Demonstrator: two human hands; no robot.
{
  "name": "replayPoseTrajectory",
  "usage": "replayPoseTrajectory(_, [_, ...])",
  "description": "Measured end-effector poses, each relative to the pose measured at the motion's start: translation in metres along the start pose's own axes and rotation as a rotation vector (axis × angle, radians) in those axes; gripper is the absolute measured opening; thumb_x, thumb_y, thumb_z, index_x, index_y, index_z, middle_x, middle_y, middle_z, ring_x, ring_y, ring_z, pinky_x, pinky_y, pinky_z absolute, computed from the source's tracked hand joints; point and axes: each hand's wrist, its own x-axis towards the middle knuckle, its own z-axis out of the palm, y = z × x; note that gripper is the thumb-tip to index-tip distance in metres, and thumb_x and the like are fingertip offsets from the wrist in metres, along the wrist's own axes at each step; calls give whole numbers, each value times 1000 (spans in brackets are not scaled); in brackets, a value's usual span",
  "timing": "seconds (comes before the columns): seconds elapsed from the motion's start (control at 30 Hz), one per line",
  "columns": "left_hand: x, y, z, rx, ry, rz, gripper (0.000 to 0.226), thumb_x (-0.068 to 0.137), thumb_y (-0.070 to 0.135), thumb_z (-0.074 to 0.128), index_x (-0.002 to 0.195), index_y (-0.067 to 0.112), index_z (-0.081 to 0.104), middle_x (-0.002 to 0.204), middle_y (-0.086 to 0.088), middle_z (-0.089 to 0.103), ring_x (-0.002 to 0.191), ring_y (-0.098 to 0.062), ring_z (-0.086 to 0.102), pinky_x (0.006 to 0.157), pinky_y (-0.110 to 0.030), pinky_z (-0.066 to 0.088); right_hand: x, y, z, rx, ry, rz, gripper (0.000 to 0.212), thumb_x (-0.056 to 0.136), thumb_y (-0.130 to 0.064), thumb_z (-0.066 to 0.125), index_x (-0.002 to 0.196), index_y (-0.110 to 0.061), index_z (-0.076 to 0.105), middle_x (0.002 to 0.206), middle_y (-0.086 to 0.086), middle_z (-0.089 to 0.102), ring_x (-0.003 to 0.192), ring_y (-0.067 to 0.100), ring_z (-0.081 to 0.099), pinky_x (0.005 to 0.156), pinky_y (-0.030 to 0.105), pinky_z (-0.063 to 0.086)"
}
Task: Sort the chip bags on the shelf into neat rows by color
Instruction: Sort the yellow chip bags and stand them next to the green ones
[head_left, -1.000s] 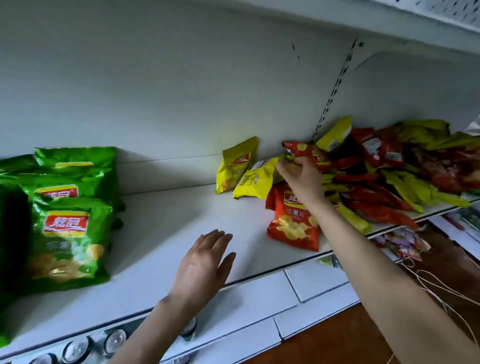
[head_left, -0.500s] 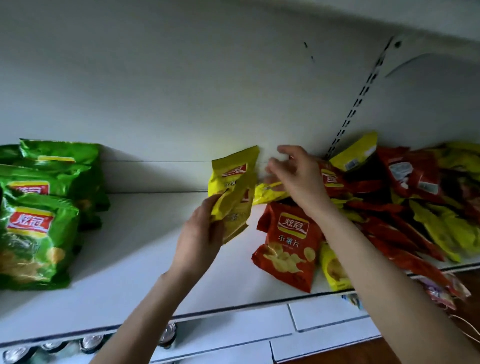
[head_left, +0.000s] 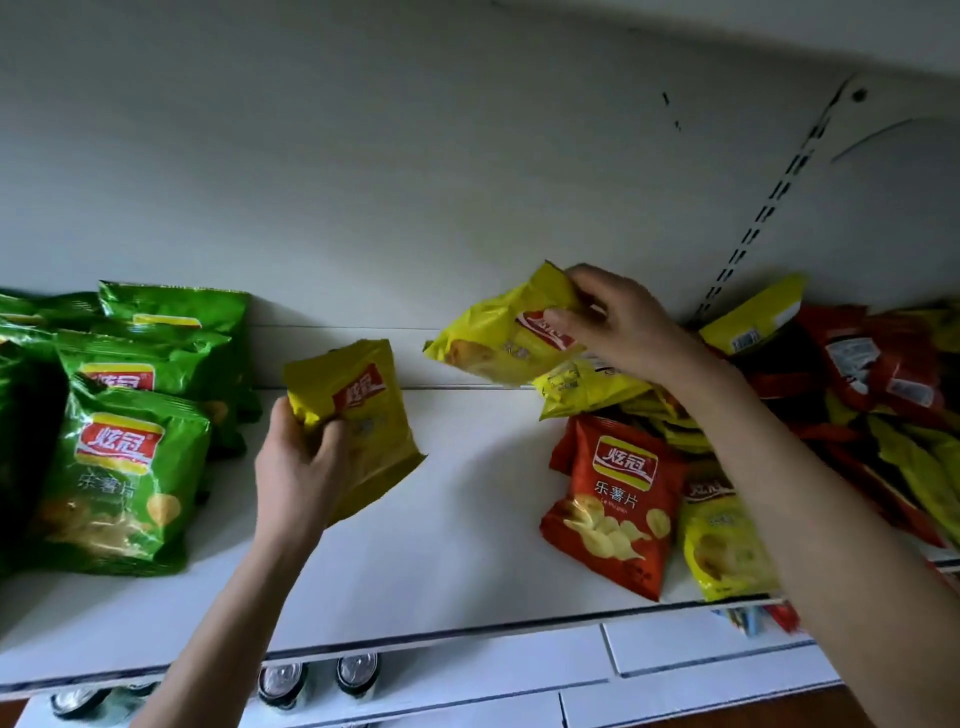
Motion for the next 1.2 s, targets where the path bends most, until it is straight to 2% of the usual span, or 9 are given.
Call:
replayPoseTrajectory(0.1, [2,8,9,-177,-123,-68,23,76,43,58,93,29,53,89,4,64,87,-17,64,80,-40,53,-17,-21,-4,47,-305,83,14,89,-20,60,86,-28,49,79,-11,53,72,-1,52,65,19,41])
replayPoseTrajectory(0.2, [-14,23,22,-346,-414,-122,40,76,59,66,97,28,53,74,15,65,62,7,61,60,-16,49,-27,-24,24,55,-324,94,16,86,-24,63,92,-28,49,85,-13,55,82,5,57,74,27,47])
replayPoseTrajectory(0.3, [-28,23,33,-345,-573,-154,65,53,47,79,110,25,56,89,10,73,79,-7,70,60,-23,55,-30,-20,46,195,-277,146,24,83,-25,67,101,-22,51,89,-5,61,85,15,62,77,33,49])
replayPoseTrajectory(0.4, [-30,18,30,-313,-510,-197,81,44,46,79,118,22,57,101,-3,73,87,-24,71,70,-44,59,-25,1,44,279,-191,206,22,88,-26,59,108,-18,55,100,1,63,95,15,62,83,31,49])
replayPoseTrajectory(0.47, [-32,15,25,-300,-422,-234,86,43,46,84,118,17,54,101,-6,71,83,-26,71,68,-51,58,-17,34,38,-18,-182,267,38,87,-34,61,118,-14,54,116,4,59,110,18,56,88,31,44])
replayPoseTrajectory(0.63, [-37,13,24,-306,-265,-297,52,70,19,80,112,16,50,102,-8,67,86,-26,68,60,-38,59,-17,79,39,-649,-380,231,43,86,-35,61,122,-14,54,118,8,57,106,24,55,81,29,39])
replayPoseTrajectory(0.93, [-51,20,31,-356,-37,-263,44,82,13,70,114,20,42,101,-4,61,82,-24,65,36,-30,48,-21,29,-18,93,165,115,23,95,-21,47,90,-2,59,74,-1,56,65,6,52,56,10,37])
replayPoseTrajectory(1.1, [-54,28,28,-481,56,-215,33,82,10,70,98,32,51,98,0,66,87,-21,66,60,-33,54,-36,10,-20,275,-112,208,28,95,-29,44,88,-8,61,79,1,65,64,-1,58,60,13,43])
replayPoseTrajectory(1.2, [-61,37,29,-652,40,-258,27,82,14,67,101,27,53,93,0,69,76,-16,69,52,-27,54,-38,1,-5,169,-223,125,30,94,-26,47,72,-8,57,66,6,59,59,3,52,55,20,38])
